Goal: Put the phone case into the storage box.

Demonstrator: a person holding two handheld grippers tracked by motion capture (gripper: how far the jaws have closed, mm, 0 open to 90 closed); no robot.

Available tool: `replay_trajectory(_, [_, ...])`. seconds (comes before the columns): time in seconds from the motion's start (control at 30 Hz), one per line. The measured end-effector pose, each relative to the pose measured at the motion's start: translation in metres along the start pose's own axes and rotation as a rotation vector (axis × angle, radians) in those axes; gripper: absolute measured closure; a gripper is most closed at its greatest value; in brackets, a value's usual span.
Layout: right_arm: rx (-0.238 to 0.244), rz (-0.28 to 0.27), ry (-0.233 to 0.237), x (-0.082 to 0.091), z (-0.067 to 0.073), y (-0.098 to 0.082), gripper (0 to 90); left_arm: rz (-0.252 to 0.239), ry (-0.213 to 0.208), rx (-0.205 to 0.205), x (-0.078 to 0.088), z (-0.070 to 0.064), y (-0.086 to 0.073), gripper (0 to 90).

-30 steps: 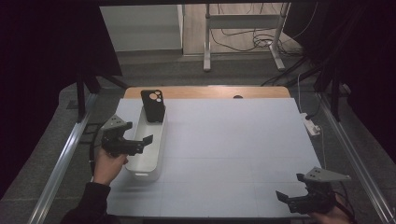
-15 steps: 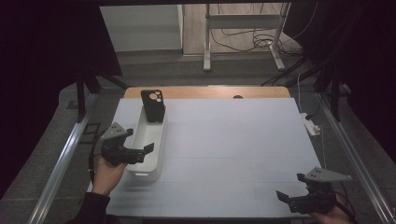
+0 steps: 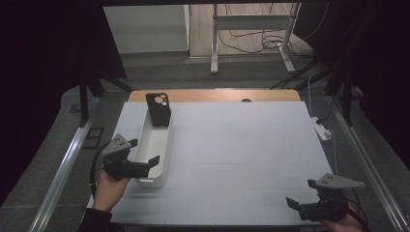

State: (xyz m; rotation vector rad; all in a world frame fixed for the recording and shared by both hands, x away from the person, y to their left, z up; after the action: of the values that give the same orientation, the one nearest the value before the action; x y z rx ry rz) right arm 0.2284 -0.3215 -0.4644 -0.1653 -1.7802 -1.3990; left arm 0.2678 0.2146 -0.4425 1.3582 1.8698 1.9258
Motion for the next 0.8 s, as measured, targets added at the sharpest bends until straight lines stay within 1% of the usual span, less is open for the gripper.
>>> replay_trajectory(0.2, [-0.008,-0.009,0.000,0.000,0.000,0.000,0.0,-0.002,-0.001,-0.005,0.007,-0.008,-0.005,0.0])
replay_trajectory(0.4, [-0.032,-0.018,-0.013,0.001,-0.003,0.000,0.0,-0.009,-0.002,-0.005,0.014,-0.014,-0.010,0.0])
replay_trajectory(0.57, [-0.033,-0.021,-0.022,0.002,-0.003,0.000,0.0,-0.008,-0.009,0.002,0.018,-0.018,-0.015,0.0])
replay_trajectory(0.8, [-0.034,-0.021,-0.026,0.002,-0.003,0.000,0.0,0.001,-0.006,0.000,0.024,-0.023,-0.021,0.0])
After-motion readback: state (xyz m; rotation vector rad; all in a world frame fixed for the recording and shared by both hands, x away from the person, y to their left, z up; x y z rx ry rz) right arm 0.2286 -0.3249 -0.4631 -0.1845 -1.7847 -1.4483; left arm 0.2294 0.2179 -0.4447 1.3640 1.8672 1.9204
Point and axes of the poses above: each handheld gripper's, and its own axes: x roughly backward along the jaws, y roughly out of its top, z roughly to its left, the point moved 2 cm from there along -x, roughly forward along the jaws, and after that the axes turned 8 degrees about -y, right-handed, at the moved point
